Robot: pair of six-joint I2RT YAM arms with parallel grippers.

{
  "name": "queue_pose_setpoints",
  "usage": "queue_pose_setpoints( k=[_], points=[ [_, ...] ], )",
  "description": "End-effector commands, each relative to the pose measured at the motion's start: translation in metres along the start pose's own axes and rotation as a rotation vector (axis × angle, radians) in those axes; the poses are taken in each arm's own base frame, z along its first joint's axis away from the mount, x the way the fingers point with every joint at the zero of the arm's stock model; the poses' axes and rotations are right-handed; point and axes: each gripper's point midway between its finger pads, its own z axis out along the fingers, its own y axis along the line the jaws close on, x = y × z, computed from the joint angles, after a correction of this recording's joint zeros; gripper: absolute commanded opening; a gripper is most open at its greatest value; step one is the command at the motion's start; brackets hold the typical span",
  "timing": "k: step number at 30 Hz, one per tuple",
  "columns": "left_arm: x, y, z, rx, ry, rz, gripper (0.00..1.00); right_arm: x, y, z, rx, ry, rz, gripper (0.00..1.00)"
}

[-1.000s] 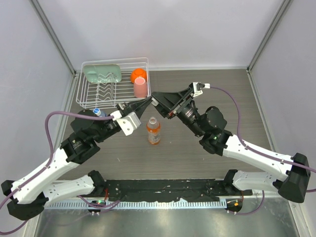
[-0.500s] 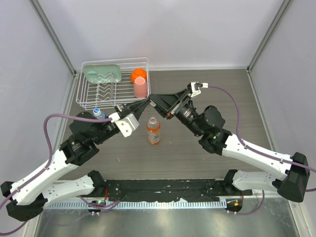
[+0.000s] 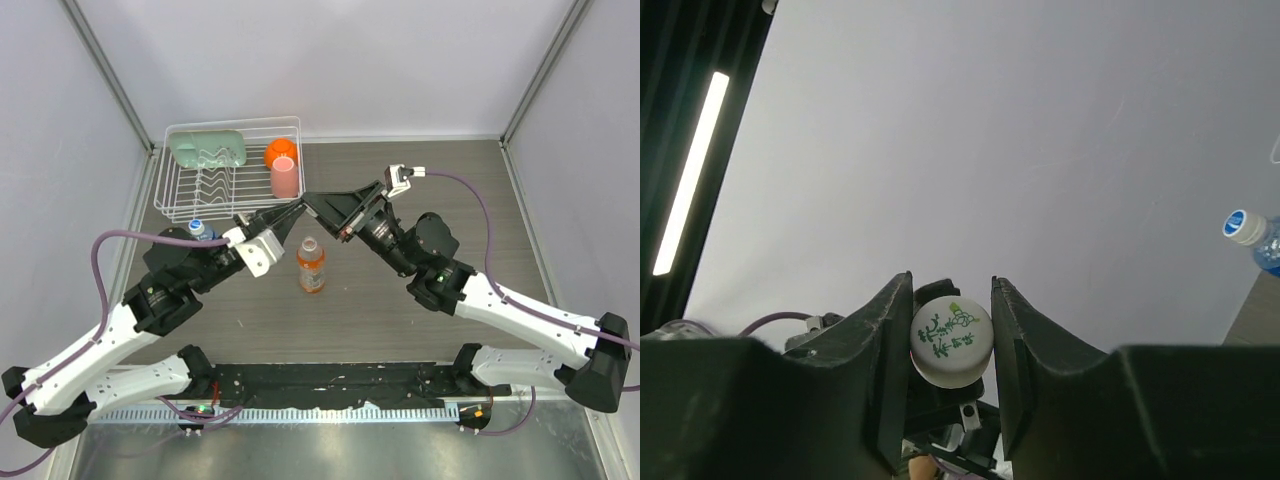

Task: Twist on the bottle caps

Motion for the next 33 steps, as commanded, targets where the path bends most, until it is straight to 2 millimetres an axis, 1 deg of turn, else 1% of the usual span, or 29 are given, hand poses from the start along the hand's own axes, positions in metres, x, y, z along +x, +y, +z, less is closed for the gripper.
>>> queue_pose_setpoints(
  k=[1, 2, 3, 4, 5, 6, 7, 8, 9, 10, 11, 12, 13, 14, 15, 16, 17, 18, 19, 21, 22, 23, 24, 25, 27, 29, 30, 32, 33],
  points=[
    [-0.012, 0.027, -0.003, -0.114, -0.006, -0.015, 0.20, -0.021, 0.037, -0.009, -0.054, -0.060, -0.095, 0.21],
    [-0.012, 0.029, -0.004, -0.118, 0.000, -0.020, 0.26, -0.024, 0.039, -0.012, -0.048, -0.070, -0.104, 0.21],
    [-0.014, 0.030, -0.005, -0.120, -0.003, -0.022, 0.31, -0.024, 0.033, -0.013, -0.018, -0.070, -0.120, 0.20],
    [-0.021, 0.034, -0.008, -0.126, -0.012, -0.030, 0.33, -0.026, 0.031, -0.015, -0.001, -0.074, -0.134, 0.20],
    [-0.020, 0.033, -0.009, -0.116, 0.001, -0.039, 0.35, -0.029, 0.028, -0.018, 0.024, -0.085, -0.162, 0.20],
    [-0.022, 0.034, -0.013, -0.111, 0.009, -0.046, 0.43, -0.031, 0.026, -0.020, 0.037, -0.092, -0.175, 0.20],
    [-0.028, 0.035, -0.016, -0.106, 0.004, -0.064, 0.47, -0.034, 0.026, -0.022, 0.049, -0.102, -0.191, 0.20],
    [-0.024, 0.030, -0.019, -0.079, 0.031, -0.072, 0.50, -0.035, 0.019, -0.024, 0.090, -0.099, -0.226, 0.20],
    [-0.024, 0.029, -0.022, -0.073, 0.039, -0.083, 0.56, -0.043, 0.023, -0.027, 0.098, -0.125, -0.242, 0.20],
    [-0.027, 0.030, -0.027, -0.072, 0.039, -0.099, 0.60, -0.045, 0.023, -0.029, 0.115, -0.131, -0.264, 0.20],
    [-0.018, 0.022, -0.030, -0.048, 0.078, -0.132, 0.65, -0.046, 0.013, -0.032, 0.166, -0.124, -0.293, 0.20],
    [-0.012, 0.016, -0.033, -0.033, 0.102, -0.160, 0.76, -0.057, 0.017, -0.037, 0.186, -0.161, -0.339, 0.20],
    [0.004, 0.001, -0.038, 0.009, 0.164, -0.194, 0.83, -0.060, 0.016, -0.041, 0.208, -0.169, -0.363, 0.20],
    [0.014, -0.010, -0.041, 0.026, 0.202, -0.269, 0.90, -0.064, 0.010, -0.047, 0.247, -0.174, -0.391, 0.20],
    [0.034, -0.028, -0.044, 0.063, 0.264, -0.307, 1.00, -0.073, 0.014, -0.055, 0.256, -0.207, -0.431, 0.20],
    [0.052, -0.050, -0.049, 0.136, 0.331, -0.345, 1.00, -0.078, 0.014, -0.059, 0.268, -0.222, -0.449, 0.20],
    [0.063, -0.064, -0.052, 0.170, 0.367, -0.396, 1.00, -0.081, 0.008, -0.065, 0.305, -0.222, -0.476, 0.20],
    [0.086, -0.081, -0.056, 0.201, 0.423, -0.423, 1.00, -0.084, 0.008, -0.069, 0.316, -0.230, -0.508, 0.20],
    [0.094, -0.082, -0.053, 0.181, 0.424, -0.448, 1.00, -0.090, 0.014, -0.075, 0.313, -0.250, -0.523, 0.20],
    [0.118, -0.091, -0.048, 0.160, 0.464, -0.512, 1.00, -0.095, 0.014, -0.081, 0.332, -0.259, -0.549, 0.20],
    [0.126, -0.081, -0.043, 0.114, 0.460, -0.535, 1.00, -0.100, 0.019, -0.086, 0.328, -0.274, -0.570, 0.20],
    [0.140, -0.084, -0.038, 0.116, 0.490, -0.569, 1.00, -0.101, 0.020, -0.089, 0.333, -0.276, -0.578, 0.20],
    [0.148, -0.085, -0.037, 0.098, 0.509, -0.627, 1.00, -0.102, 0.021, -0.090, 0.334, -0.280, -0.586, 0.20],
    [0.155, -0.076, -0.034, 0.067, 0.509, -0.643, 1.00, -0.105, 0.023, -0.093, 0.333, -0.289, -0.600, 0.20],
    [0.164, -0.080, -0.030, 0.071, 0.516, -0.691, 1.00, -0.109, 0.024, -0.098, 0.341, -0.298, -0.614, 0.20],
    [0.164, -0.079, -0.023, 0.060, 0.483, -0.704, 1.00, -0.110, 0.024, -0.100, 0.346, -0.300, -0.627, 0.20],
    [0.170, -0.083, -0.023, 0.063, 0.493, -0.714, 1.00, -0.110, 0.024, -0.101, 0.345, -0.298, -0.630, 0.21],
    [0.173, -0.082, -0.018, 0.046, 0.482, -0.725, 1.00, -0.109, 0.024, -0.102, 0.346, -0.294, -0.637, 0.21],
    [0.180, -0.082, -0.016, 0.029, 0.496, -0.730, 1.00, -0.109, 0.022, -0.102, 0.349, -0.293, -0.640, 0.21]
  ],
)
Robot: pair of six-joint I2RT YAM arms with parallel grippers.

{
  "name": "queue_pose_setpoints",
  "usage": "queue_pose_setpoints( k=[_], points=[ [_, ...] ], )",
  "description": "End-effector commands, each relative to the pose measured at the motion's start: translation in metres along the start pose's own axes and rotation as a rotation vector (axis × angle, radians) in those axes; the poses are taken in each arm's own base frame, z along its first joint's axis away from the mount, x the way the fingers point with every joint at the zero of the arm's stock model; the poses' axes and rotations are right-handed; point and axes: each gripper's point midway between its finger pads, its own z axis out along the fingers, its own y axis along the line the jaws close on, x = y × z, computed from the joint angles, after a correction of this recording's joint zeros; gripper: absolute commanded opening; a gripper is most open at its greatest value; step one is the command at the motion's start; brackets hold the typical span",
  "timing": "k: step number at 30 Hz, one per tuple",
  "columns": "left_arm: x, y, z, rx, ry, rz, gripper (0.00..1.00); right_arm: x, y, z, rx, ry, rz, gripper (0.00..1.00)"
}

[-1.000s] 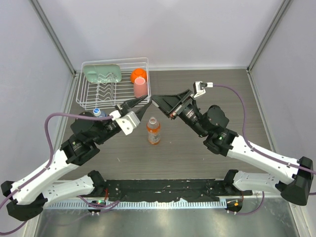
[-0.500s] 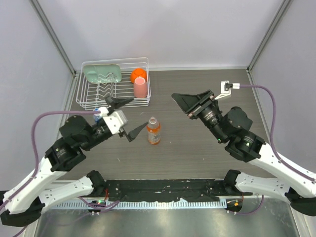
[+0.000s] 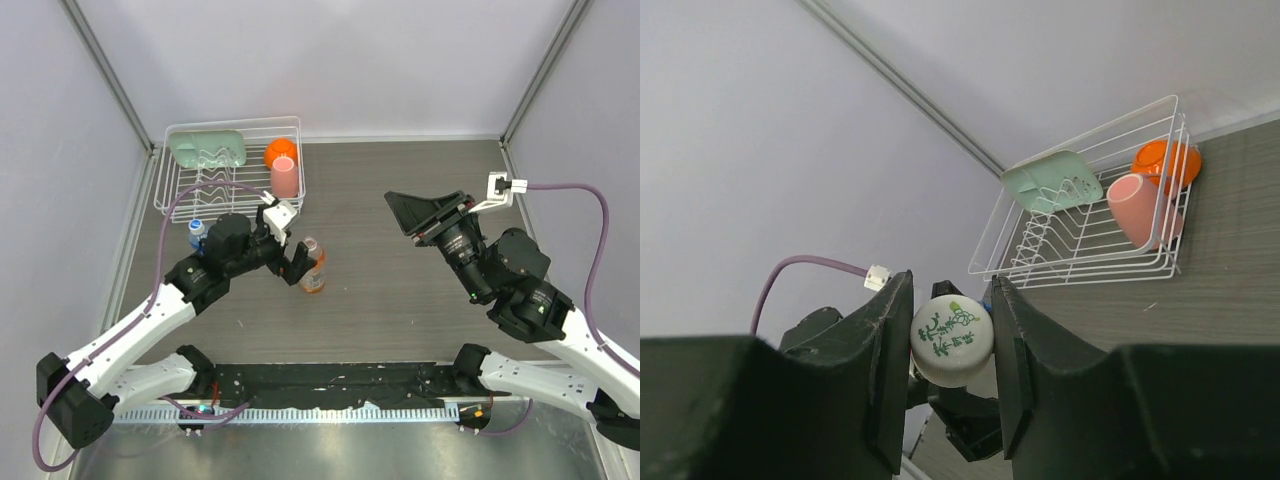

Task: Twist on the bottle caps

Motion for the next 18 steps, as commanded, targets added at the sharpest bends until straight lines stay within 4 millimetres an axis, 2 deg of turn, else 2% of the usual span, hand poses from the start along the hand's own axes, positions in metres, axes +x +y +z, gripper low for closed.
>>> queue_pose_setpoints(
  k=[1, 5, 6, 14, 18],
  points=[
    [-0.040, -0.004, 0.009, 0.024, -0.164, -0.049, 1.00, -0.017, 0.002, -0.004, 0.004, -0.045, -0.036, 0.21],
    [-0.039, -0.010, 0.017, 0.063, -0.166, -0.084, 1.00, -0.015, -0.004, -0.006, 0.015, -0.048, -0.041, 0.21],
    [-0.033, -0.011, 0.019, 0.066, -0.153, -0.094, 1.00, -0.016, -0.006, -0.007, 0.019, -0.053, -0.042, 0.21],
    [-0.015, -0.007, 0.034, 0.060, -0.142, -0.102, 1.00, -0.022, -0.010, -0.013, 0.026, -0.069, -0.049, 0.21],
    [-0.014, -0.001, 0.042, 0.037, -0.154, -0.091, 0.98, -0.021, -0.012, -0.016, 0.026, -0.069, -0.049, 0.21]
  ],
)
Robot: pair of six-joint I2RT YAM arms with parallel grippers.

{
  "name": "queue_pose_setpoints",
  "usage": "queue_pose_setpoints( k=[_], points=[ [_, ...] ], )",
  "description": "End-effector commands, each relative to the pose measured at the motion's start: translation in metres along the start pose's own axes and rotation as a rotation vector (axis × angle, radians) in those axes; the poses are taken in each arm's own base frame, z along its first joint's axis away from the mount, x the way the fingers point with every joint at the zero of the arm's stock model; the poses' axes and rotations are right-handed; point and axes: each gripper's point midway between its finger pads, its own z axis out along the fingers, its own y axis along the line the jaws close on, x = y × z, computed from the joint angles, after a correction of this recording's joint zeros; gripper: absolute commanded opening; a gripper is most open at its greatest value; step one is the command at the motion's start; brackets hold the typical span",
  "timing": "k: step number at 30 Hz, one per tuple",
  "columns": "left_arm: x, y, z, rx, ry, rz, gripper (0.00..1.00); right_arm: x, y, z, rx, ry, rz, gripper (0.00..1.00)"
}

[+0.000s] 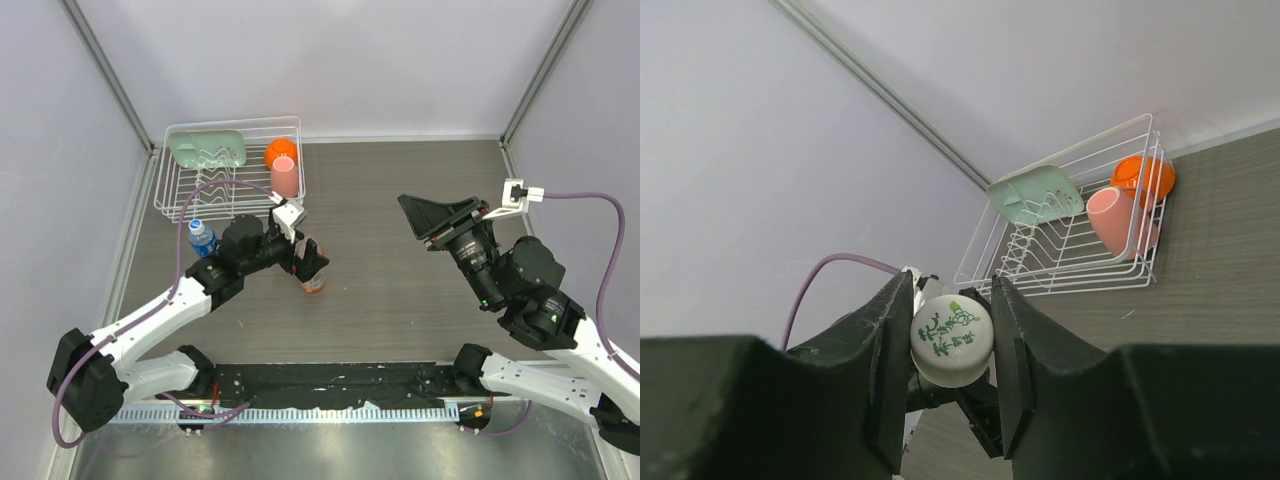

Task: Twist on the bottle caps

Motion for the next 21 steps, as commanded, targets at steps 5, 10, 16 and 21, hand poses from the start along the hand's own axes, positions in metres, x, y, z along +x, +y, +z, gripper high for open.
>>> queue_pose_setpoints(
  k=[5, 10, 16, 21],
  points=[
    [-0.026, 0.010, 0.014, -0.034, -0.105, 0.045, 0.89, -0.007, -0.005, -0.005, 0.007, -0.028, -0.011, 0.20],
    [-0.016, 0.007, 0.020, 0.000, -0.072, 0.055, 0.69, -0.005, -0.009, -0.007, 0.013, -0.026, -0.011, 0.21],
    [-0.005, 0.003, 0.021, 0.033, -0.014, 0.098, 0.27, -0.006, -0.010, -0.009, 0.014, -0.024, -0.016, 0.20],
    [0.014, -0.009, 0.013, 0.075, 0.233, 0.238, 0.16, -0.014, -0.006, -0.011, 0.013, -0.031, -0.032, 0.20]
  ],
)
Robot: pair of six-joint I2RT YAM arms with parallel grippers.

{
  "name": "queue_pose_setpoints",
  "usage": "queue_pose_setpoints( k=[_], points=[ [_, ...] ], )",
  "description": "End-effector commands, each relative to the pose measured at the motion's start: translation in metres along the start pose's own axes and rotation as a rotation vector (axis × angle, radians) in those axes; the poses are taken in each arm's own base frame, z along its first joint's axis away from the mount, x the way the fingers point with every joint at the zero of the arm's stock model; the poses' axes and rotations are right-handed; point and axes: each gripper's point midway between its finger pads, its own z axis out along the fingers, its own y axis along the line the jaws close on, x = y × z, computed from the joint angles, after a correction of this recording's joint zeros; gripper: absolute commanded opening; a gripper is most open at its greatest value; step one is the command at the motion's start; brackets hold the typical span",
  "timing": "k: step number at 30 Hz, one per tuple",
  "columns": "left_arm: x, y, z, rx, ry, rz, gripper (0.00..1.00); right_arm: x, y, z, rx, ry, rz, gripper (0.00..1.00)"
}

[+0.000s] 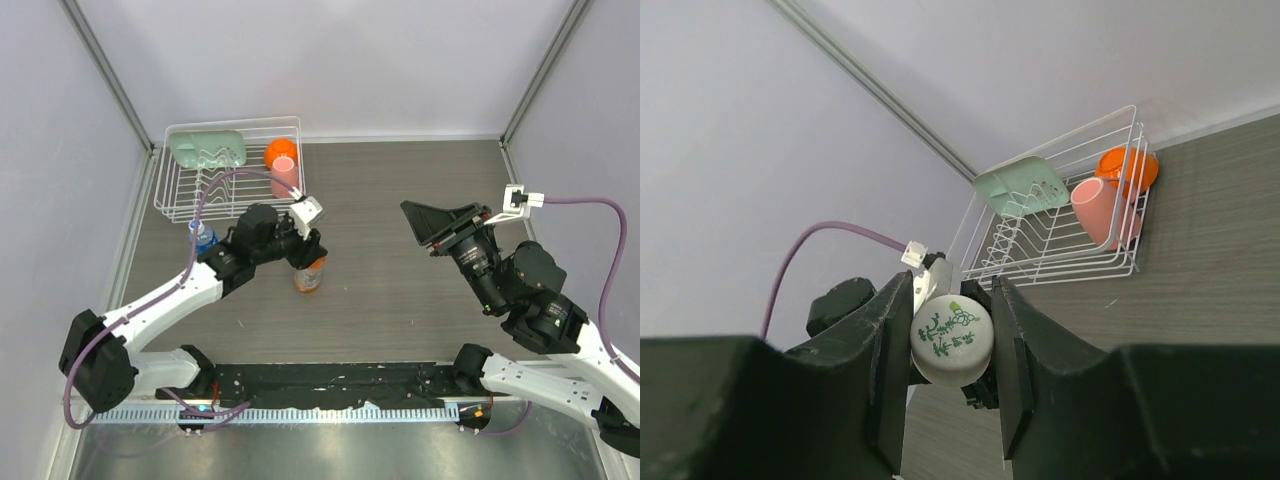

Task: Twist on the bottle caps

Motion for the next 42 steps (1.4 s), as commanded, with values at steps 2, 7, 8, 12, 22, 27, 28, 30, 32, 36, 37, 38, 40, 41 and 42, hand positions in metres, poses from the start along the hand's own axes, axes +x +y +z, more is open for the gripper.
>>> queue_pose_setpoints(
  k=[2, 7, 8, 12, 22, 27, 28, 30, 32, 36, 37, 38, 40, 41, 42],
  points=[
    [0.022, -0.024, -0.009, 0.074, 0.364, 0.216, 0.14, -0.024, 0.006, -0.005, -0.001, -0.050, -0.019, 0.20],
    [0.047, -0.059, -0.022, 0.148, 0.790, 0.303, 0.09, -0.035, 0.006, -0.008, 0.019, -0.068, -0.042, 0.21],
    [0.067, -0.061, -0.015, 0.154, 0.898, 0.286, 0.08, -0.036, 0.005, -0.009, 0.024, -0.069, -0.047, 0.21],
    [0.094, -0.084, -0.005, 0.204, 1.050, 0.256, 0.05, -0.042, 0.000, -0.013, 0.056, -0.076, -0.070, 0.21],
    [0.134, -0.102, 0.059, 0.228, 1.005, 0.300, 0.14, -0.050, -0.006, -0.015, 0.094, -0.083, -0.124, 0.21],
    [0.142, -0.101, 0.075, 0.226, 0.969, 0.309, 0.41, -0.048, -0.009, -0.015, 0.105, -0.077, -0.140, 0.21],
    [0.142, -0.102, 0.080, 0.227, 0.950, 0.311, 0.47, -0.047, -0.009, -0.015, 0.106, -0.077, -0.141, 0.21],
    [0.146, -0.102, 0.081, 0.235, 0.940, 0.318, 0.67, -0.046, -0.011, -0.014, 0.108, -0.074, -0.145, 0.21],
    [0.142, -0.101, 0.086, 0.223, 0.904, 0.326, 0.75, -0.045, -0.010, -0.014, 0.107, -0.070, -0.147, 0.21],
    [0.139, -0.095, 0.082, 0.196, 0.896, 0.345, 1.00, -0.047, -0.008, -0.014, 0.106, -0.069, -0.152, 0.21],
    [0.136, -0.094, 0.080, 0.194, 0.889, 0.356, 1.00, -0.047, -0.007, -0.013, 0.104, -0.069, -0.151, 0.21],
    [0.131, -0.092, 0.076, 0.186, 0.880, 0.366, 1.00, -0.046, -0.008, -0.012, 0.106, -0.063, -0.157, 0.21],
    [0.126, -0.088, 0.069, 0.179, 0.880, 0.398, 1.00, -0.047, -0.006, -0.012, 0.103, -0.066, -0.154, 0.21],
    [0.122, -0.086, 0.065, 0.171, 0.877, 0.405, 1.00, -0.046, -0.006, -0.012, 0.104, -0.063, -0.158, 0.21],
    [0.112, -0.084, 0.056, 0.159, 0.867, 0.415, 1.00, -0.047, -0.006, -0.012, 0.104, -0.063, -0.158, 0.21]
  ],
)
